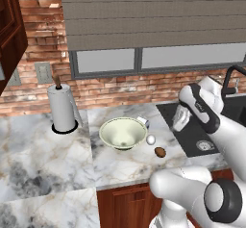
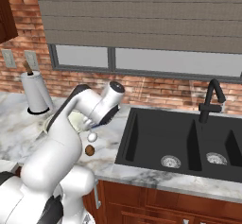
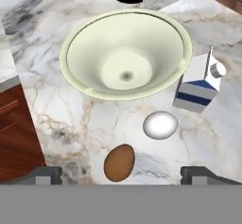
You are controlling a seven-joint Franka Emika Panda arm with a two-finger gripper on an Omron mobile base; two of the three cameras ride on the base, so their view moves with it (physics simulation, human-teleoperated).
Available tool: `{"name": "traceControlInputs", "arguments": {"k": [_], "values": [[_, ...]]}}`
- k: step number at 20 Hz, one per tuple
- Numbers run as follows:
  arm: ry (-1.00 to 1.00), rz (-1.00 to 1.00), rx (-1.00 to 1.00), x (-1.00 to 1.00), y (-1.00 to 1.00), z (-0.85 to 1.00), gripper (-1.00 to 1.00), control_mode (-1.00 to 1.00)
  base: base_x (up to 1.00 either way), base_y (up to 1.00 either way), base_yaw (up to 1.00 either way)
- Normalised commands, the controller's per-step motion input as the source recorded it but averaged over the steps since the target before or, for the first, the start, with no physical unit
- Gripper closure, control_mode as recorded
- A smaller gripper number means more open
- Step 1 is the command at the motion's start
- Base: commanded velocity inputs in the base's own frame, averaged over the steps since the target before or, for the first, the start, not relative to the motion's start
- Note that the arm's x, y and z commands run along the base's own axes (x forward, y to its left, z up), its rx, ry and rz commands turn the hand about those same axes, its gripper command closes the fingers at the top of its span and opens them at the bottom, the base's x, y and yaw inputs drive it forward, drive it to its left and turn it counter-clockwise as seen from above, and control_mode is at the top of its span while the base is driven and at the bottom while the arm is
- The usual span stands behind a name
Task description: Gather the eggs and milk located in the vicinity of the sink area and place them right next to the bowl.
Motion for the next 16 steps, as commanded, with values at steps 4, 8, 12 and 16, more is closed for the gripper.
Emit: {"name": "traceControlInputs", "arguments": {"k": [4,8,12,16], "values": [[-0.37,0.19,0.0,-0.26,-0.02,-0.01,-1.0,-1.0,0.0,0.0,0.0],[-0.29,0.13,0.0,-0.13,0.0,-0.1,-1.0,-1.0,0.0,0.0,0.0],[-0.08,0.06,0.01,-0.01,0.0,-0.06,-1.0,-1.0,0.0,0.0,0.0],[0.0,0.04,0.03,0.0,0.0,-0.02,-1.0,-1.0,0.0,0.0,0.0]]}}
